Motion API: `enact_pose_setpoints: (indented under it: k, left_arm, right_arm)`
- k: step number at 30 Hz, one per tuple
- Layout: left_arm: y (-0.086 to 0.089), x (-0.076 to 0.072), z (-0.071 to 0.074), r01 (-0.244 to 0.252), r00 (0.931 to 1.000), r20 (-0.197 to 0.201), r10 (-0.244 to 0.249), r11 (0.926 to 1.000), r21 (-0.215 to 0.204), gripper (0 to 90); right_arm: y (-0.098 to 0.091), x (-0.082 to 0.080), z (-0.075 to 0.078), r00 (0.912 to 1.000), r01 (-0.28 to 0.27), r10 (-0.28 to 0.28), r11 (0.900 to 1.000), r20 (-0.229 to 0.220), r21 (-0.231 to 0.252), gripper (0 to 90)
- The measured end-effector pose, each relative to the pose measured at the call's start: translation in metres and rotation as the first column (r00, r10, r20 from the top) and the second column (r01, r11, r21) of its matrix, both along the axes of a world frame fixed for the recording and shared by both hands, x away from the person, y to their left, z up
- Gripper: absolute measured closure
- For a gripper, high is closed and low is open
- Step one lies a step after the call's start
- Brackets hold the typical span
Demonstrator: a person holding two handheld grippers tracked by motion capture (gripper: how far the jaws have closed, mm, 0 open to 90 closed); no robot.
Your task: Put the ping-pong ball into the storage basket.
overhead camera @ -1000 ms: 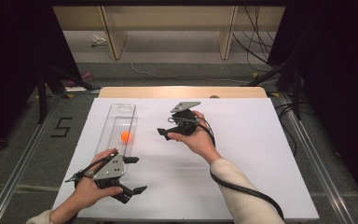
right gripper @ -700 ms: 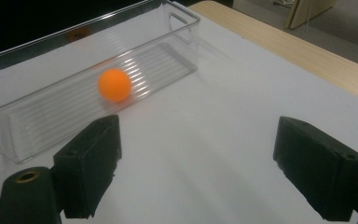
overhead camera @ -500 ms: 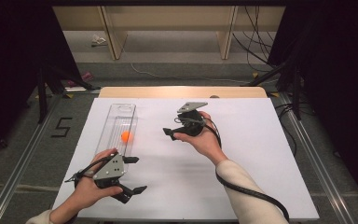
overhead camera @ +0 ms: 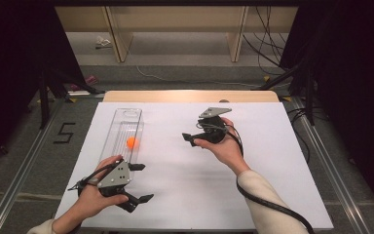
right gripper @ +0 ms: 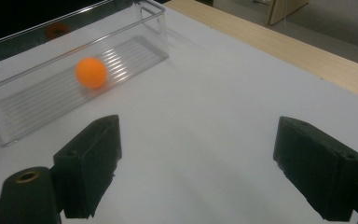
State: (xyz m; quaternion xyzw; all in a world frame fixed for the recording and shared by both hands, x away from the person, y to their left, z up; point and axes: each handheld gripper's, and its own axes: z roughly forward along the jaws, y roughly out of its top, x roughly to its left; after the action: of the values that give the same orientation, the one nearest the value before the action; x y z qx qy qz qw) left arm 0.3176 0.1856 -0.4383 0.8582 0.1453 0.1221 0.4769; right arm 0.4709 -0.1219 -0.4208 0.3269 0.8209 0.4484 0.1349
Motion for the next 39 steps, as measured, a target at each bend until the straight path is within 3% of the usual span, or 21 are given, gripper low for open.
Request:
enact_pose_setpoints:
  k: [39]
  left_arm:
    - [0.000,0.000,0.000,-0.005,1.0000,0.000,0.005,1.0000,0.004,7.3]
  right_arm:
    - [-0.070,-0.030,0.005,0.9948,0.100,-0.101,0.9947,0.018,0.022,16.3]
